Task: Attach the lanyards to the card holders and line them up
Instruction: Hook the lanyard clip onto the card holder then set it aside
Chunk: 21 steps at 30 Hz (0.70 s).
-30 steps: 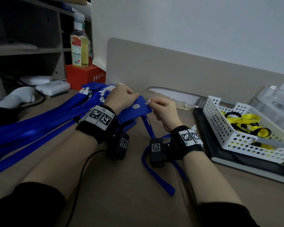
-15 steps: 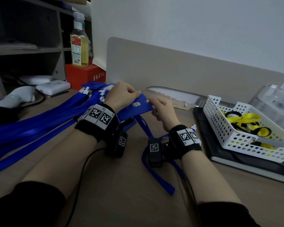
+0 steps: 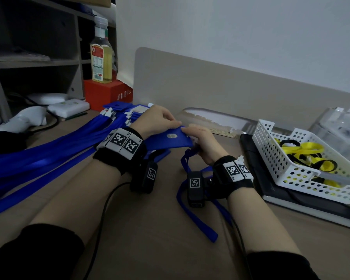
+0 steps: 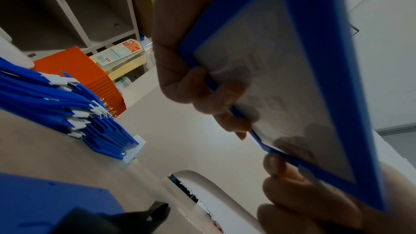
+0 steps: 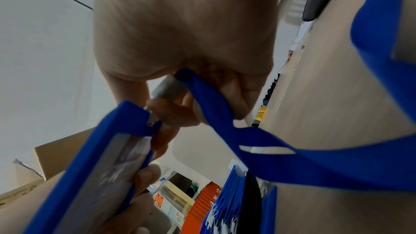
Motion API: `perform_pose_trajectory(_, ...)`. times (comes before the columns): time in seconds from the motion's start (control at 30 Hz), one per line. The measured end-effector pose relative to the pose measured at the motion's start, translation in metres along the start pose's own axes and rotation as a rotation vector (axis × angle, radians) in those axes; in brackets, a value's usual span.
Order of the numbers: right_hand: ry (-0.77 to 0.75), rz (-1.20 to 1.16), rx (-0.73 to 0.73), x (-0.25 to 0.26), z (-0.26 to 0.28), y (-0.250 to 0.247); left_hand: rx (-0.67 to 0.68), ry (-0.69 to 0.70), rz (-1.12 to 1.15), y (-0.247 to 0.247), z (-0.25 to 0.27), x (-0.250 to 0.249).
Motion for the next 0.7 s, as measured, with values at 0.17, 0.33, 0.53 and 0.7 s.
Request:
perform_pose_trajectory(0.17, -0.001, -0.11, 0.107, 0.001, 0.003, 0.008, 0.004, 0.014, 0.028, -0.003, 0.0, -0.002)
perform_pose_trajectory(0.33, -0.014, -0.214, 0.215, 0.013, 0.009, 0.018, -0.201, -0.049, 0.281, -0.024, -0.002, 0.008)
perform_pose_trajectory(0.53, 0.031, -0.414, -0.035, 0.01, -0.008, -0.002, -0.448, -0.266, 0.732, -0.049, 0.003, 0.038)
perform_pose_trajectory(0.7, 0.027, -0.508, -0.089, 0.029, -0.023, 0.001, 0.014, -0.403, 0.97, 0.01, 0.008, 0.027)
Point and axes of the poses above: each hand's wrist, its own z-axis away from the middle knuckle, its own y-axis out of the palm, x = y × z, the point moved 9 cm from there along -z, towards the middle knuckle, and after that the axes turned 1 degree about z, right-handed, at the moved point
